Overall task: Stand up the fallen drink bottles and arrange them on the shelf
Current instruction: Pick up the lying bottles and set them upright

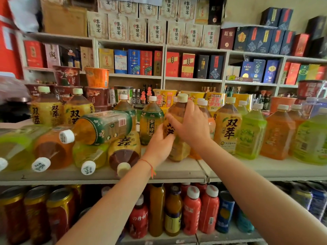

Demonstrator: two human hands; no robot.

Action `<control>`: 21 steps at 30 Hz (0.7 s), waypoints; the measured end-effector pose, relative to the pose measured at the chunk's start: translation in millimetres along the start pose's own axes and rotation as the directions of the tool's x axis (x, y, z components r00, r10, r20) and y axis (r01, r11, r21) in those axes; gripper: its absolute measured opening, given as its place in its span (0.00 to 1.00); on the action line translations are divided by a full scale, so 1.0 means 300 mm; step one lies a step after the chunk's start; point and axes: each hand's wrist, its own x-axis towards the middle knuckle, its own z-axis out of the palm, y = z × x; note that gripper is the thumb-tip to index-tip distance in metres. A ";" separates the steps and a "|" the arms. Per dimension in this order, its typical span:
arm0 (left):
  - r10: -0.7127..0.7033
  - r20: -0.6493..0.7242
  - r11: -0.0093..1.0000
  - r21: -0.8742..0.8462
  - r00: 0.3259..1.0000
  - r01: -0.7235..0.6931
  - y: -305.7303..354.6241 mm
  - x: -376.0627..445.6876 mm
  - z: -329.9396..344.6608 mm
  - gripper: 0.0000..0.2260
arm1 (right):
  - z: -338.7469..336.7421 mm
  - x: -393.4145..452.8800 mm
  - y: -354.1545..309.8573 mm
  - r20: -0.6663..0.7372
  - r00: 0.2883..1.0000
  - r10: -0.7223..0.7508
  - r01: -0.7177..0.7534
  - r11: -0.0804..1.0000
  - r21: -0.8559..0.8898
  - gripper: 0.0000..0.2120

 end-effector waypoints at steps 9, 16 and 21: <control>-0.047 -0.002 0.955 0.294 0.999 0.046 -0.012 0.035 0.049 0.23 | 0.057 0.007 0.045 -0.253 0.960 -0.122 0.085 0.985 -0.149 0.28; 0.472 -0.078 0.575 0.783 0.878 -0.239 0.027 -0.008 -0.148 0.10 | 0.048 -0.044 -0.048 -0.389 0.801 -0.455 0.515 0.855 0.062 0.07; 0.448 -0.183 0.172 0.978 0.875 0.117 0.102 -0.068 -0.434 0.17 | 0.110 -0.088 -0.236 -0.054 0.848 -0.528 0.523 0.815 0.250 0.20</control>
